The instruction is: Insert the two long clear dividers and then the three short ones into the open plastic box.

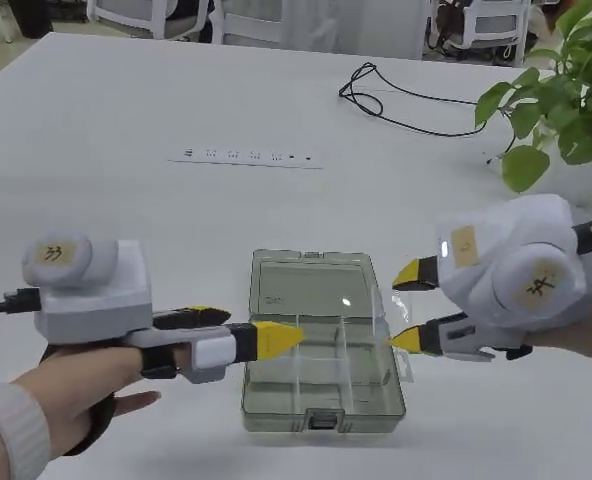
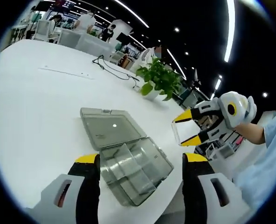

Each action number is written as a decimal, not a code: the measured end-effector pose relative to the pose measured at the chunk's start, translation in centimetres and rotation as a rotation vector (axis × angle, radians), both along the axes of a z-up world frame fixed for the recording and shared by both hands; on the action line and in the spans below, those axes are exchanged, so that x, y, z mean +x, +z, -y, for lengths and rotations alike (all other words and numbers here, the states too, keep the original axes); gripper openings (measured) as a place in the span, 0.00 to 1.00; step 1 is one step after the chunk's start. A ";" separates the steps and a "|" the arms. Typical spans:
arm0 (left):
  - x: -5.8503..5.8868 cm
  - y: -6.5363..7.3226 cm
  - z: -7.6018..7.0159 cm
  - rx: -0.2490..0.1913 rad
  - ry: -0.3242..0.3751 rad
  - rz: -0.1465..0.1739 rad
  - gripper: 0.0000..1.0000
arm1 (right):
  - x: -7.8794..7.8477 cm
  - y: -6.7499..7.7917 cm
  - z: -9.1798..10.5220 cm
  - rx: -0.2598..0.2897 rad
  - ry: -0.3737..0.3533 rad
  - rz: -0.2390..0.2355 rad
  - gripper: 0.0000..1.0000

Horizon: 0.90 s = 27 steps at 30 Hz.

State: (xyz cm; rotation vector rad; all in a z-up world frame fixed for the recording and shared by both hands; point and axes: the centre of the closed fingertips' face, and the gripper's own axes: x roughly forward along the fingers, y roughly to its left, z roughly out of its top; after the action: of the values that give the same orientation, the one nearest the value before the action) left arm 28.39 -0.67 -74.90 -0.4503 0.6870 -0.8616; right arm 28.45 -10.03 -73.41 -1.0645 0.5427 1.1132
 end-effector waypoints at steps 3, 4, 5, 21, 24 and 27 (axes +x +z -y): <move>-0.2 0.0 0.9 -0.012 -0.016 -0.019 0.67 | 0.1 -0.1 -0.6 -0.029 0.028 0.038 0.32; -0.3 -0.1 1.2 -0.014 -0.020 -0.031 0.66 | 0.1 -0.2 -0.8 -0.034 0.035 0.040 0.32; -0.4 -0.1 1.5 -0.019 -0.029 -0.038 0.63 | 0.1 -0.2 -1.0 -0.030 0.035 0.044 0.32; -1.3 0.4 5.3 -0.108 -0.069 -0.128 0.26 | -1.0 -0.8 -4.4 -0.030 0.067 0.065 0.32; -1.2 0.5 5.3 -0.121 -0.057 -0.132 0.20 | -1.0 -0.8 -4.7 -0.022 0.060 0.060 0.32; -1.1 0.5 5.3 -0.128 -0.049 -0.140 0.13 | -1.0 -0.8 -4.9 -0.011 0.048 0.057 0.32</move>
State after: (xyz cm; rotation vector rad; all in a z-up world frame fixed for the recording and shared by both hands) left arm 27.24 -5.97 -74.37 -0.6155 0.7770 -0.9299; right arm 27.42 -5.15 -74.18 -1.1207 0.4808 1.1194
